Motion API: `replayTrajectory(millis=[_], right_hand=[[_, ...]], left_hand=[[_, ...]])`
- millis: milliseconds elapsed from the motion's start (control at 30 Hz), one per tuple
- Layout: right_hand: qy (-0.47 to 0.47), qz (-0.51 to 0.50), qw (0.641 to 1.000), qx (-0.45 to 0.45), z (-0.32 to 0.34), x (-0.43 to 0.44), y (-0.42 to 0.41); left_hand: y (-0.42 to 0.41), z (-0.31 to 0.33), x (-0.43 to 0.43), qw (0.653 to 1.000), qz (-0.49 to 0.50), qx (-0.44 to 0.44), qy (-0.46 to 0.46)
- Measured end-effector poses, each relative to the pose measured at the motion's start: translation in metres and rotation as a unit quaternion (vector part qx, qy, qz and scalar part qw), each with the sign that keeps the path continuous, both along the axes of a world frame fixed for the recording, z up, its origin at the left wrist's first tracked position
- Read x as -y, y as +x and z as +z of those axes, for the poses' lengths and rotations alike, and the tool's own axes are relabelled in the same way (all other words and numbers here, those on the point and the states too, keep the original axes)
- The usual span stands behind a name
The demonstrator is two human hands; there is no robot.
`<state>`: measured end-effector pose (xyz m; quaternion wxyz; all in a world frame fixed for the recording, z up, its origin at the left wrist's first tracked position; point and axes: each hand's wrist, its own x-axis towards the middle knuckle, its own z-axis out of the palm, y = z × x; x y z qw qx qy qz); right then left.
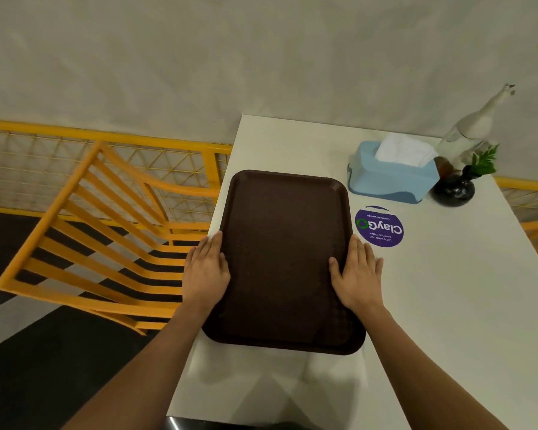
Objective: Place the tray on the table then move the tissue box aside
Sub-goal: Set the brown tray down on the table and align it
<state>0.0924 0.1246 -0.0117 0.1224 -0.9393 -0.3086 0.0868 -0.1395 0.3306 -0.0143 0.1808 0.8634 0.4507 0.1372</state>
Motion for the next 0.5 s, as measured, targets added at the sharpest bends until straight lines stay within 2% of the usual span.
replayTrajectory(millis=[367,500], right_hand=[[0.013,-0.015,1.0,0.008,-0.007,0.018,-0.043],[0.033,-0.036,0.997,0.055,-0.001,0.024,-0.053]], left_hand=[[-0.041,-0.002,0.007,0.998,-0.041,0.016,-0.041],[-0.047,-0.002,0.012,0.997,-0.046,0.023,-0.052]])
